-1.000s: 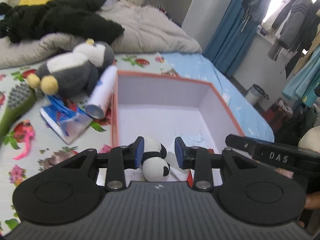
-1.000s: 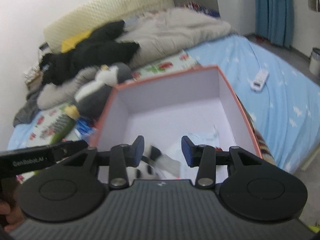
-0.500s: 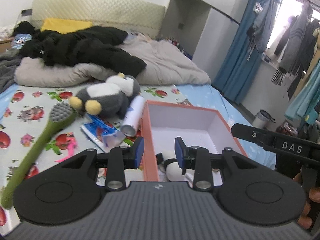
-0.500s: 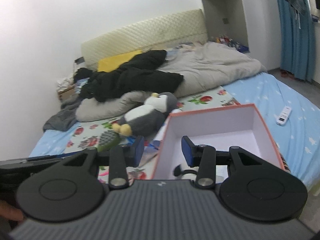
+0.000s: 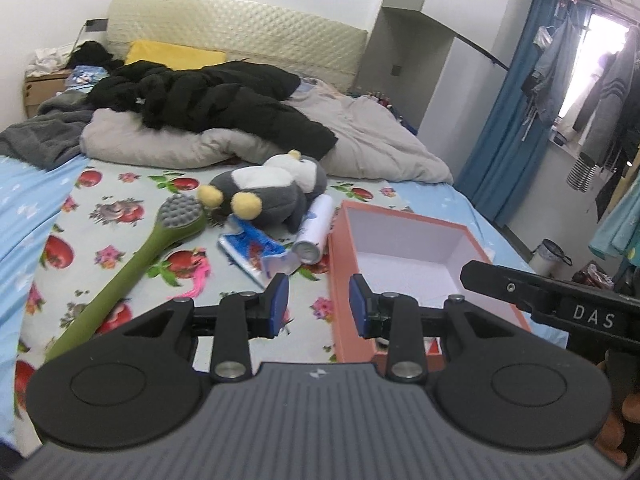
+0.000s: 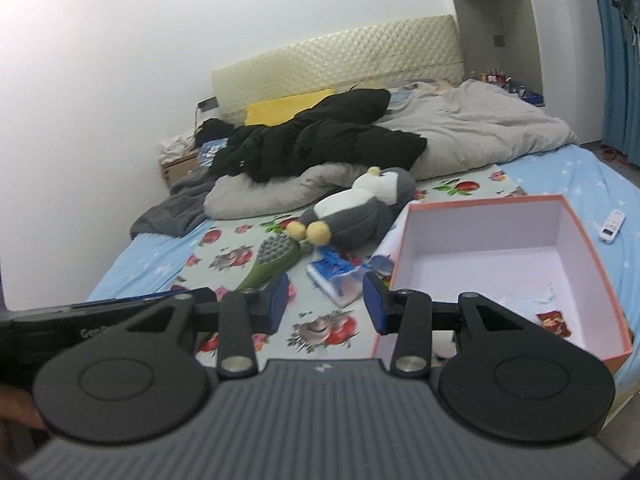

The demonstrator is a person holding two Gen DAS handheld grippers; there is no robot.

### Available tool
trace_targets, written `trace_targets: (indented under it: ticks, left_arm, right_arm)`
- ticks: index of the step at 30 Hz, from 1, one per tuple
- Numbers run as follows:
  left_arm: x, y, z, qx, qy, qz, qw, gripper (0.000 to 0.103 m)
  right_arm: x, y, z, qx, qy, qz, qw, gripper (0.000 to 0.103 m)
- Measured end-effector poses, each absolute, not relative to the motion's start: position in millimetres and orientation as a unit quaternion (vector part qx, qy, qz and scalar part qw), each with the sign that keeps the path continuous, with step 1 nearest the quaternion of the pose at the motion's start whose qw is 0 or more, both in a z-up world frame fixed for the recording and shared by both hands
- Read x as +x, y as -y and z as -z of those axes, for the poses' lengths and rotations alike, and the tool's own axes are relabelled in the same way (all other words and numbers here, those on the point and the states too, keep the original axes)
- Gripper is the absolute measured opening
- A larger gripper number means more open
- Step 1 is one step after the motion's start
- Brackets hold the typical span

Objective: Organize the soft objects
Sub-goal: 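Move both tools back over the pile on the bed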

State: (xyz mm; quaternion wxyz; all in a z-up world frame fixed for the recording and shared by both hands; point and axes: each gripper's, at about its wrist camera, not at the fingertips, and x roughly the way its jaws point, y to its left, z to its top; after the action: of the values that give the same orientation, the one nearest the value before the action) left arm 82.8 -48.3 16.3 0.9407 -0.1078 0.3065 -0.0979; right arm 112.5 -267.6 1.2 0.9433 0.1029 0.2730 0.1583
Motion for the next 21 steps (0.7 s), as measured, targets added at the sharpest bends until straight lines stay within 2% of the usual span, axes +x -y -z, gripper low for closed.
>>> trace_targets:
  ticks: [21]
  left_arm:
    - [45.1, 20.1, 30.6, -0.12, -0.33, 0.053, 0.935, 0.039]
  right_arm:
    - [91.4, 224.5, 43.1, 0.072, -0.318, -0.195, 0.925, 0.044]
